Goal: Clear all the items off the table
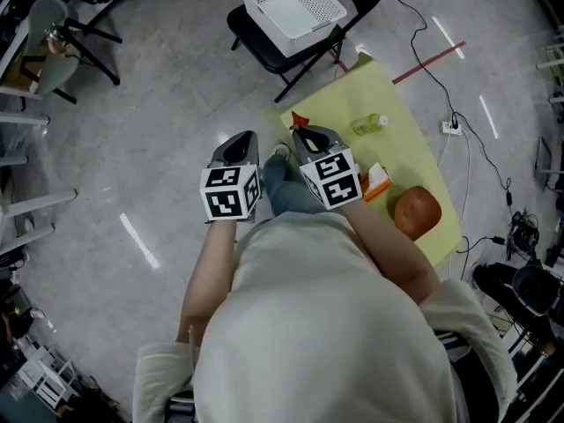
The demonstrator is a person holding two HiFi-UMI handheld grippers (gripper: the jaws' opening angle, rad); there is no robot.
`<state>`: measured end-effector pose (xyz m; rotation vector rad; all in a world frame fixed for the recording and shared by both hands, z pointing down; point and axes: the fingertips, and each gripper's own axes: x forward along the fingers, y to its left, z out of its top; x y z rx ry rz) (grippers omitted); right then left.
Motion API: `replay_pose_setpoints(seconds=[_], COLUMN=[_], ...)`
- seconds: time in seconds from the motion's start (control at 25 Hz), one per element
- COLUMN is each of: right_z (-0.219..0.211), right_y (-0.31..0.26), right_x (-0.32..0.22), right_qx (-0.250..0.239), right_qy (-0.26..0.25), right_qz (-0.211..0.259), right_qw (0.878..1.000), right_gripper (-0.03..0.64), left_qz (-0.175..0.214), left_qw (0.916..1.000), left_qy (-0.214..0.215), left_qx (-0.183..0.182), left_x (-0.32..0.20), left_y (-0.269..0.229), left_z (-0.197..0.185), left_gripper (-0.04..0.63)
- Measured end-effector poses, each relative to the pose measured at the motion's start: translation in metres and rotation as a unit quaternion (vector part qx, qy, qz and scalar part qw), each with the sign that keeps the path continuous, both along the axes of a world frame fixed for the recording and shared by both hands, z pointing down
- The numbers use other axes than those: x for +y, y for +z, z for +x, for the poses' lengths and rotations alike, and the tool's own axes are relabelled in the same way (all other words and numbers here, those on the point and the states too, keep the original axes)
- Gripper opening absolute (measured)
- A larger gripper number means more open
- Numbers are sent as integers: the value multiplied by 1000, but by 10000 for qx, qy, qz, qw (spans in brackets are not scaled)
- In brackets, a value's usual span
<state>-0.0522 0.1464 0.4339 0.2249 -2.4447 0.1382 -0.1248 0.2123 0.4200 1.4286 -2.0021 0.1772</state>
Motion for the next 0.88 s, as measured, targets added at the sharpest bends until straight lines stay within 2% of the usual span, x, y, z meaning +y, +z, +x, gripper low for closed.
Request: replay_pose_setpoints(seconds=[0.32,0.88], right_z=[-43,-112], right_y=[-3,-15], right_x=[-35,-104], right_qx=[48,-65], right_qy=[-8,101], right_qz=[-35,59], right_qw=[10000,9999], right_gripper=[15,15], left_qz=[-89,-23], left_qw=[9999,10000], left_qy=[-35,54], left_qx=[116,29], left_x=[-32,-100], left_y=[1,-5], left_z=[-42,-113], left_gripper=[9,9])
